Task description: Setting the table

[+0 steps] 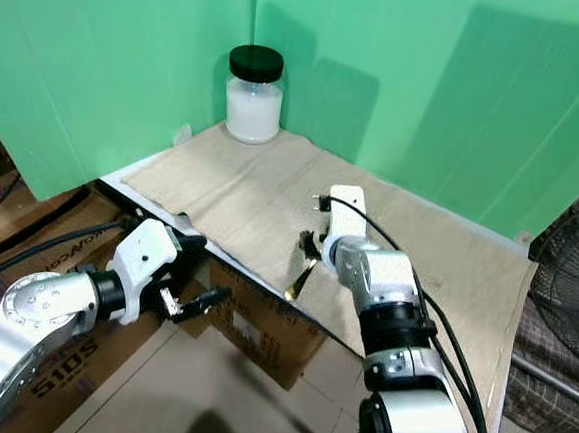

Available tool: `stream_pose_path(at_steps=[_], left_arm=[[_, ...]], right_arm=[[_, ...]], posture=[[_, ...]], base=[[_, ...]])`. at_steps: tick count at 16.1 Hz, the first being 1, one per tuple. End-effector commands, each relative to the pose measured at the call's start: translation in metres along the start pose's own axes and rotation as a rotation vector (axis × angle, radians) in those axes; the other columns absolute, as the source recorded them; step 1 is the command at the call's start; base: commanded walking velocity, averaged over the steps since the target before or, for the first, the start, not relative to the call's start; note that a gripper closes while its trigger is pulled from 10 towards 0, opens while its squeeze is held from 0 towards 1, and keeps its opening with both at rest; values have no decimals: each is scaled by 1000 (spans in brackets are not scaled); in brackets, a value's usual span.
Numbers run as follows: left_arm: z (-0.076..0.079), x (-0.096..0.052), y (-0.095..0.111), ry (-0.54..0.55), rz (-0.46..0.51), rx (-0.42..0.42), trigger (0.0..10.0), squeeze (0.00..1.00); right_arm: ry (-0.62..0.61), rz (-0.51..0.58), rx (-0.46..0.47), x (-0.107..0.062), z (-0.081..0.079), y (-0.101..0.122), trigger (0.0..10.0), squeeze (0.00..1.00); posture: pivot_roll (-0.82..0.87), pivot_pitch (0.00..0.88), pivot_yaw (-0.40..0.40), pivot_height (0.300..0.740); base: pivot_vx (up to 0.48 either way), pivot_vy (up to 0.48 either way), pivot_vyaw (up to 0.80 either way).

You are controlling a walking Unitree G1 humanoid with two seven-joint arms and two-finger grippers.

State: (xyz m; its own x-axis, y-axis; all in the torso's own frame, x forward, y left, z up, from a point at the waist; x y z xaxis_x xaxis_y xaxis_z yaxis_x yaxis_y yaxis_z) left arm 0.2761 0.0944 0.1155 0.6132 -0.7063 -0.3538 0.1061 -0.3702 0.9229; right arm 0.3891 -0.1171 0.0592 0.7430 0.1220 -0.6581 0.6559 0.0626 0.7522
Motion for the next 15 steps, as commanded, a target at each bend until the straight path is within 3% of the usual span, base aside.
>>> stream_pose_path(at_steps=[1,8,9,12,13,14,15], left_arm=[[3,1,-3,-13,-11,0,10000,0],[6,0,-4,-19,-11,1,10000,0],[6,-1,-4,-19,-13,3,10000,0],[5,-1,-4,-17,-13,6,10000,0],[5,-1,-4,-16,-12,7,10000,0],[5,0,-4,-15,-13,8,10000,0],[5,0,-4,-15,-14,9,10000,0]], right_arm=[[-16,-11,23,0,5,2,0,0],[-9,-39,26,-5,10,1,118,0],[-14,-41,5,-8,11,2,1294,0],[-1,-46,4,-13,10,4,2627,0],[7,-35,8,-18,9,9,4471,0],[14,-27,0,-20,8,12,10000,0],[21,-15,-8,-24,6,15,10000,0]], posture=[[127,0,-77,740],[124,0,-81,740],[123,0,-80,740],[122,0,-80,740],[122,0,-80,740],[123,0,-82,740],[123,0,-83,740]], base=[[0,0,0],[0,0,0],[0,0,0],[0,0,0],[0,0,0],[0,0,0],[0,0,0]])
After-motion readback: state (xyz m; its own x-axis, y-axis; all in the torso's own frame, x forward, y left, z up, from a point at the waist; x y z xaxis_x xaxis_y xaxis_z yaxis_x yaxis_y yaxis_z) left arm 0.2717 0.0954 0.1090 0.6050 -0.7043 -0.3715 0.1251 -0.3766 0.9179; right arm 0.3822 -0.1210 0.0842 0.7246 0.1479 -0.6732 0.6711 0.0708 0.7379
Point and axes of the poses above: a point about 5 cm out from each wrist's last joint towards the gripper, its own x axis pointing out of the wrist towards the gripper, its own y axis along the axis of the wrist's last joint, z = x × y, the point moved 6 cm from there along x, pointing out of the wrist towards the gripper, and after that the axes turned 2 degrees about -x, right-handed, at the moved point
